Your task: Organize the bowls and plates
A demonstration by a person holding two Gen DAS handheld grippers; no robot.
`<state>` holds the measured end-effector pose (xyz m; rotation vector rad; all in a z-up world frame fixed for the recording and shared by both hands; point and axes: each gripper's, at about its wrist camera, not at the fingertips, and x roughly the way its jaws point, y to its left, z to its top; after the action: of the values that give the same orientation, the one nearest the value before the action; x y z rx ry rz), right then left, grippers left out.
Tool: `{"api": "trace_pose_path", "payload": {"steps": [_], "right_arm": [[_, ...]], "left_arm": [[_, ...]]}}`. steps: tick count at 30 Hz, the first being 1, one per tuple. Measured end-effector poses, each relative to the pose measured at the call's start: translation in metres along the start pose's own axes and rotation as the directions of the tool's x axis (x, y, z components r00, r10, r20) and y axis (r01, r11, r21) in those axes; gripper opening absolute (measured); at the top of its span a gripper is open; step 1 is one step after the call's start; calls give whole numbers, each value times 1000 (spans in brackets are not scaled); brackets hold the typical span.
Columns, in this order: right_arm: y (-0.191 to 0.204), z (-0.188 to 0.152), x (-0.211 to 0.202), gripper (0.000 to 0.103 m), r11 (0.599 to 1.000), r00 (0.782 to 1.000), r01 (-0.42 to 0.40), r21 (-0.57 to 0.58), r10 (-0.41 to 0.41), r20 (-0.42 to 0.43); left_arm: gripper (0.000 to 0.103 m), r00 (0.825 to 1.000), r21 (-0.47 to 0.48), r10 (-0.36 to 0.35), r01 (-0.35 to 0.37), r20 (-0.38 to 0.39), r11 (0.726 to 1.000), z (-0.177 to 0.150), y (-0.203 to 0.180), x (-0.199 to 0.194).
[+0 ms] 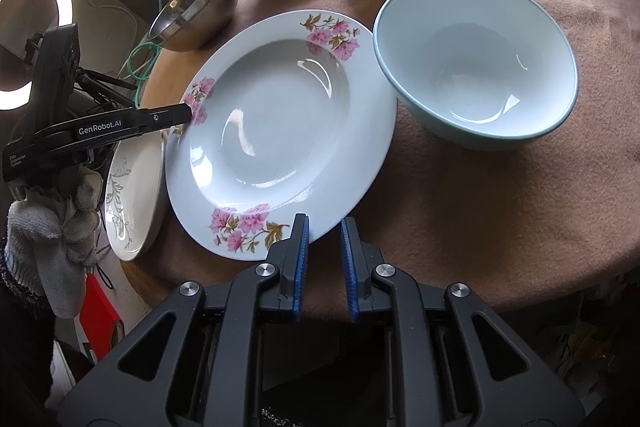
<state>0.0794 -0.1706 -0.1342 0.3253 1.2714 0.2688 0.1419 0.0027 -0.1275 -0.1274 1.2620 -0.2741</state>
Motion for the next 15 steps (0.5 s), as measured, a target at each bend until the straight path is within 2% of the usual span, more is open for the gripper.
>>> {"api": "trace_pose_path", "payload": {"steps": [3, 9, 15], "right_arm": [[-1, 0, 0, 16, 1000, 1000, -12, 5, 12, -4], [-3, 0, -2, 16, 1000, 1000, -13, 12, 13, -9], [-10, 3, -4, 16, 999, 1000, -10, 39, 10, -1]], "left_arm": [[17, 1000, -8, -16, 16, -10, 1000, 3, 2, 0], [17, 1000, 37, 17, -17, -1, 999, 19, -4, 4], [18, 1000, 59, 20, -19, -11, 998, 35, -10, 12]]}}
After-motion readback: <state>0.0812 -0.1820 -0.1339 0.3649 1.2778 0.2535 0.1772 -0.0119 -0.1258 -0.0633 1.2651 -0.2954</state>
